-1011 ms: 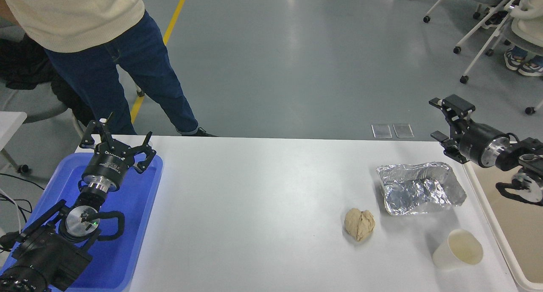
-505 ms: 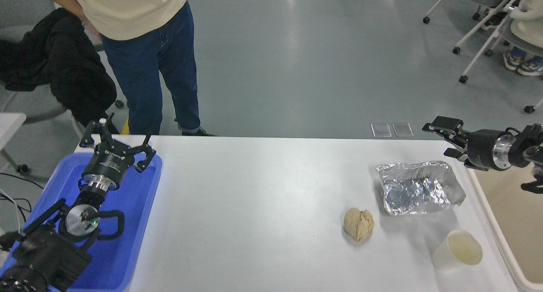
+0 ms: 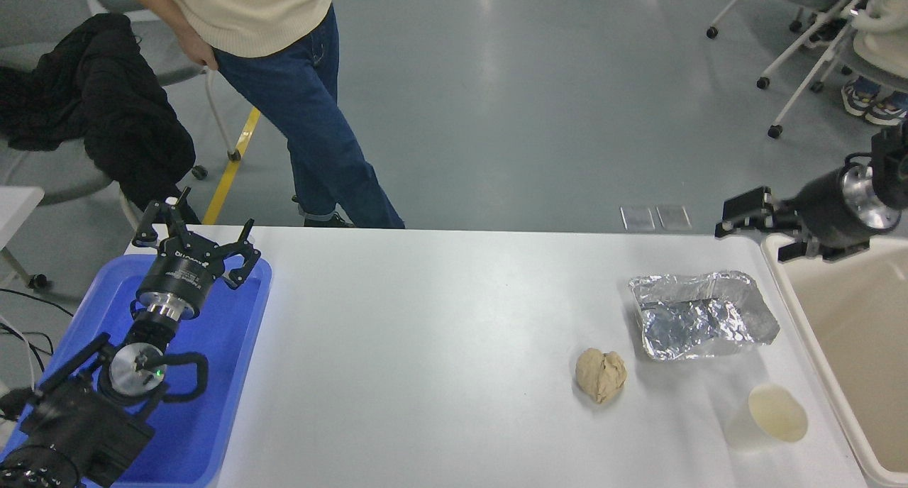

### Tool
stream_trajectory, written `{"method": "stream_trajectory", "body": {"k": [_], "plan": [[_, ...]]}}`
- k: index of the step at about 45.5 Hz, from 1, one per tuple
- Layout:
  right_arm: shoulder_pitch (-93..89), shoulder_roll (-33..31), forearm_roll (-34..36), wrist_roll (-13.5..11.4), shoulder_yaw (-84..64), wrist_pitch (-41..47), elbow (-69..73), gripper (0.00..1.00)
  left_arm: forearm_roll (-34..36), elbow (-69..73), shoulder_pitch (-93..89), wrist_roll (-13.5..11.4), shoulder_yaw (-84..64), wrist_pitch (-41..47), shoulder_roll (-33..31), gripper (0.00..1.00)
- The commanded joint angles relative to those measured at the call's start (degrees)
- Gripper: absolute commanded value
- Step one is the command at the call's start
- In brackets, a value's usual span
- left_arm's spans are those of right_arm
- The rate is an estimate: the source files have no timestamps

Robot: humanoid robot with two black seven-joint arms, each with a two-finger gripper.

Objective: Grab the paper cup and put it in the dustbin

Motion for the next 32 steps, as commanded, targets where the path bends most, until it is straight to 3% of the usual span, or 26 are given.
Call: {"method": "stream_trajectory", "body": {"k": [1, 9, 32], "plan": [[10.9, 5.0, -0.6, -0.2, -5.0, 4.7, 1.0, 1.00, 0.0, 0.0, 0.0, 0.0, 0.0, -0.1, 0.0, 1.00], [14.9, 10.8, -6.0, -0.6, -8.4, 4.7, 1.7, 1.00, 0.0, 0.0, 0.1, 0.0, 0.0, 0.0, 0.0, 1.00], [26.1, 12.1, -6.6, -0.6, -7.9, 4.7, 9.4, 1.00, 0.0, 0.0, 0.1, 0.0, 0.0, 0.0, 0.0, 1.00]]}}
